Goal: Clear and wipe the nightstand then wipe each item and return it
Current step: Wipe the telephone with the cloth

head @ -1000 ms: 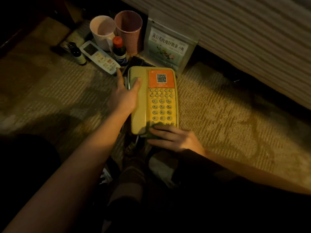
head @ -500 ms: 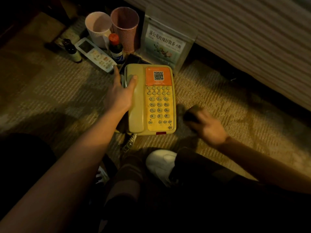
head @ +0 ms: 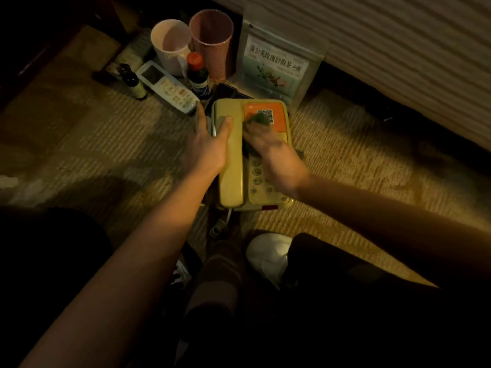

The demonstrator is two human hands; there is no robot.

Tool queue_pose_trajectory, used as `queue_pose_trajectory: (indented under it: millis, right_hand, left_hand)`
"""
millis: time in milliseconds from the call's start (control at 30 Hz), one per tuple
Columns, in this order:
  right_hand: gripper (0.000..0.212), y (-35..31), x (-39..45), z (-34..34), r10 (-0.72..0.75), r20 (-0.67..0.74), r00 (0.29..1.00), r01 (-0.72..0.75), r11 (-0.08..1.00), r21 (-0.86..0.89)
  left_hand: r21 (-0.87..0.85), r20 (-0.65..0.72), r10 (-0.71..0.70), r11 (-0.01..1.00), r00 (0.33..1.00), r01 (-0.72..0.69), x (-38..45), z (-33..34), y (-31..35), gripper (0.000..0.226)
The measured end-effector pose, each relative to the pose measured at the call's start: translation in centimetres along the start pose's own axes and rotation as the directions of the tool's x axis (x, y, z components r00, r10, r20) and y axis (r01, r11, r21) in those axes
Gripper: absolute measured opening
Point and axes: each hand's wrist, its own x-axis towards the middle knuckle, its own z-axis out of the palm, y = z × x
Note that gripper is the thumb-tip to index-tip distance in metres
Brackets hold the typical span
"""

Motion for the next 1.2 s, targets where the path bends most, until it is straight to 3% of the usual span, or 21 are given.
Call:
queue_pose_trajectory:
  millis: [167, 300, 367, 500, 600, 733, 867, 933, 1000, 1100, 1167, 1200]
  right_hand:
    - [0.040, -0.5, -8.6, 3.4, -0.252, 0.069, 0.965, 0.243, 0.962, 0.121]
    - [0.041, 2.1, -7.3, 1.7, -0.479, 0.165, 0.862, 0.490, 0.871, -0.032]
    - [0.041, 3.0, -4.6, 0.7, -0.416, 0.148, 0.897, 0.429, 0.901, -0.063]
    - [0.047, 3.8, 1.7, -2.1, -0.067, 0.043, 0.997, 0.071, 0.993, -0.091]
    - [0.050, 4.6, 4.8, -2.9, 0.079, -0.009, 0.997, -0.079, 0.992, -0.098]
    - [0.049, 3.4, 1.8, -1.6, 0.224, -0.102, 0.969, -0.221, 0.974, 0.043]
    - [0.055, 1.6, -4.7, 0.4, 0.140, -0.085, 0.987, -0.115, 0.963, 0.245]
    - [0.049, 1.5, -6.9, 1.3, 0.075, -0.074, 0.994, -0.059, 0.979, 0.195]
    - [0.042, 1.9, -8.9, 1.9, -0.029, 0.007, 1.000, 0.028, 0.986, 0.162]
    - [0.060, 2.8, -11.2, 1.7, -0.200, 0.157, 0.967, 0.161, 0.959, 0.232]
    - [0.048, 2.9, -11.3, 0.6, -0.186, 0.156, 0.970, 0.126, 0.935, 0.331]
    - [0.036, 2.6, -11.1, -0.4, -0.105, 0.161, 0.981, 0.030, 0.911, 0.411]
  left_hand:
    - [0.012, -0.001, 0.012, 1.000, 1.000, -0.012, -0.1, 0.0, -0.2, 0.071]
    - [-0.061, 0.010, 0.020, 0.998, 1.000, -0.019, 0.1, -0.1, -0.5, 0.072]
    - [-0.067, 0.009, 0.032, 0.997, 0.999, -0.031, 0.0, -0.1, -0.5, 0.070]
    - [-0.064, 0.024, 0.018, 0.998, 1.000, -0.016, -0.2, -0.3, -0.2, 0.068]
    - [-0.059, 0.042, 0.003, 0.998, 0.999, -0.001, -0.4, -0.4, 0.0, 0.070]
    - [-0.029, 0.049, -0.004, 1.000, 0.999, 0.005, -0.5, -0.5, 0.1, 0.068]
    - [0.038, 0.026, -0.017, 0.999, 1.000, 0.016, -0.8, -0.4, 0.4, 0.065]
    - [0.048, 0.009, -0.024, 0.999, 1.000, 0.024, -1.0, -0.4, 0.6, 0.063]
    - [0.055, -0.003, -0.023, 0.998, 1.000, 0.023, -1.2, -0.4, 0.9, 0.061]
    - [0.076, -0.025, -0.010, 0.997, 1.000, 0.012, -1.5, -0.4, 1.0, 0.060]
    - [0.063, -0.028, -0.005, 0.998, 1.000, 0.006, -1.5, -0.5, 0.9, 0.060]
    - [0.046, -0.025, -0.008, 0.999, 1.000, 0.010, -1.6, -0.5, 0.8, 0.061]
